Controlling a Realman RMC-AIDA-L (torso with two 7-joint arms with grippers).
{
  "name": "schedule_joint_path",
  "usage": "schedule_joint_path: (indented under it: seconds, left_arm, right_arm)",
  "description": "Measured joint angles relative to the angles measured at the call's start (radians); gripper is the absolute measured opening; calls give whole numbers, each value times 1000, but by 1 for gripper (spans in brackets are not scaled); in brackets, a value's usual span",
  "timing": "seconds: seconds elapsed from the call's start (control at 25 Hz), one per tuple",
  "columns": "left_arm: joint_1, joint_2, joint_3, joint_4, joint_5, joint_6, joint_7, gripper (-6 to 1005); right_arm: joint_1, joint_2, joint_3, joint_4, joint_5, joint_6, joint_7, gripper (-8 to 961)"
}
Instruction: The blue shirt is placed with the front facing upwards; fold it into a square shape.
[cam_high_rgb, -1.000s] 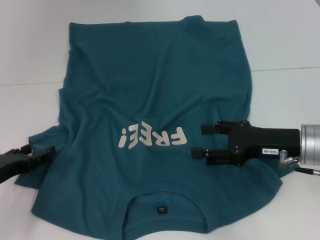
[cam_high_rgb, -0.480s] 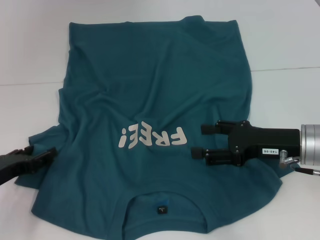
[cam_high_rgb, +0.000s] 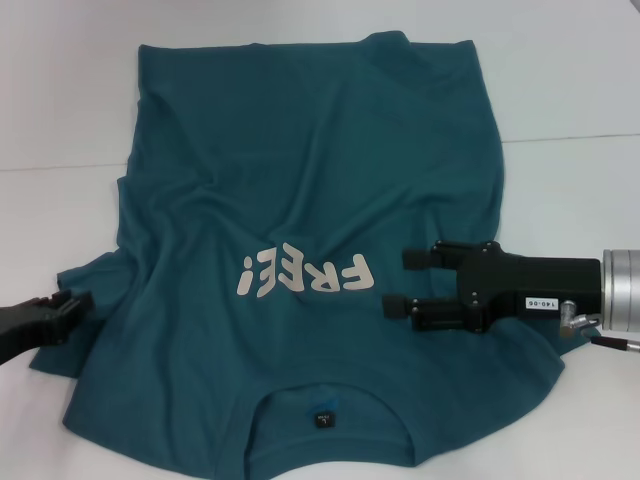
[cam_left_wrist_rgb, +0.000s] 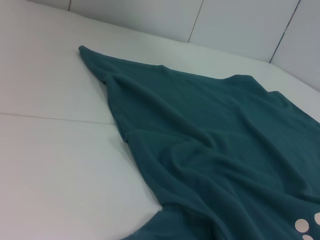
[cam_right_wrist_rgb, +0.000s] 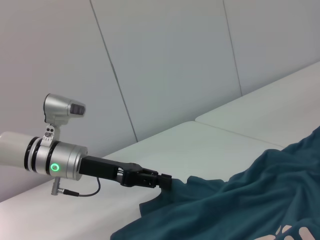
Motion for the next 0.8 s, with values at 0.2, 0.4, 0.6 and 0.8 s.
schedule_joint_path:
  seconds: [0.2, 0.4, 0.6, 0.8]
  left_arm:
    - [-1, 0, -1, 1, 0, -1, 0, 286]
    - [-3, 0, -1, 1, 0, -1, -1, 97]
    - [-1, 0, -1, 6, 0, -1, -1, -2]
    - [0, 5, -11, 14, 0, -6, -1, -2]
  right_arm:
    - [-3, 0, 3, 0, 1, -3, 0, 885]
    - [-4, 0, 3, 0, 8, -4, 0, 885]
    - [-5, 0, 3, 0, 10, 0, 0, 884]
    - [-4, 0, 3, 4, 11, 4, 0, 885]
